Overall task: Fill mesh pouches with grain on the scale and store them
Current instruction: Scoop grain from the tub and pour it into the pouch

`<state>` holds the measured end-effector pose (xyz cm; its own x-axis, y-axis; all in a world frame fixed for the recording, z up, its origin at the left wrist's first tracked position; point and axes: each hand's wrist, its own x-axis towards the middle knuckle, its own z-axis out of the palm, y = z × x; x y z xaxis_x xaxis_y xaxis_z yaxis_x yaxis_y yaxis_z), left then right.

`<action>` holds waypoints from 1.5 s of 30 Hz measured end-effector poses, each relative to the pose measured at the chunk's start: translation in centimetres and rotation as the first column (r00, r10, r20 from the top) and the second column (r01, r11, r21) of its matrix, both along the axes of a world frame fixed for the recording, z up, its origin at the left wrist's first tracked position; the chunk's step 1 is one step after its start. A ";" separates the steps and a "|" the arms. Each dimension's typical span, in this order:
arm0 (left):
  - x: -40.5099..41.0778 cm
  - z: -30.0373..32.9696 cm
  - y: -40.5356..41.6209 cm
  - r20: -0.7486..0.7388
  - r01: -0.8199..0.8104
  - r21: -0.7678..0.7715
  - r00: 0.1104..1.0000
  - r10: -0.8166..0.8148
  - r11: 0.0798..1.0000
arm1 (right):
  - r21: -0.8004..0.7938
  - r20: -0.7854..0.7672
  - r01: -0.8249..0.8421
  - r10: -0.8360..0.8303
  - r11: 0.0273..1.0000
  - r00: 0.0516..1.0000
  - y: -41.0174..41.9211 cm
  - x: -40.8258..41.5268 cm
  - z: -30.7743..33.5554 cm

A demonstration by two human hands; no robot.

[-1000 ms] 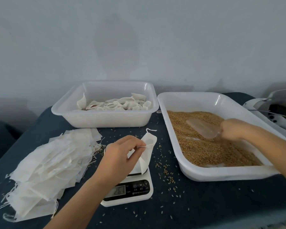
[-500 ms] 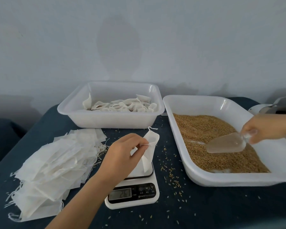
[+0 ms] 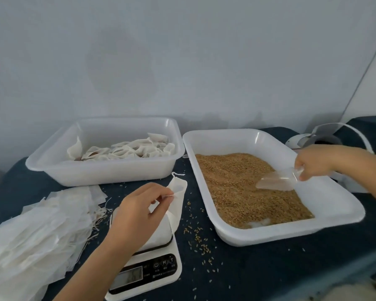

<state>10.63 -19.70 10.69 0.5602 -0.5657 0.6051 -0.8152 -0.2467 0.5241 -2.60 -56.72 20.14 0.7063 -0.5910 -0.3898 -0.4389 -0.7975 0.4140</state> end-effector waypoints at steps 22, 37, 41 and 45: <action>-0.1 0.0 -1.5 -0.018 0.048 0.007 0.999 -0.048 0.999 | 0.459 0.160 -0.150 0.085 0.876 0.983 0.5 -1.8 -5.1; -0.1 -0.3 -1.3 -0.028 0.028 -0.008 0.999 -0.028 1.000 | 0.504 0.481 -0.232 -0.047 0.832 0.876 4.0 2.3 -9.5; 0.2 -0.3 -1.4 -0.014 0.033 -0.018 0.999 -0.033 0.999 | 0.548 0.527 -0.263 -0.084 0.794 0.846 4.1 1.9 -8.7; 0.4 -0.3 -1.4 -0.013 0.036 -0.012 0.999 -0.036 0.999 | 0.580 0.553 -0.296 -0.100 0.759 0.827 4.0 1.7 -8.0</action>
<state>11.02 -21.06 10.36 0.5474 -0.5787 0.6045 -0.8165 -0.2111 0.5373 -0.89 -52.73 12.10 0.9454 -0.2683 -0.1851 -0.3246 -0.8275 -0.4582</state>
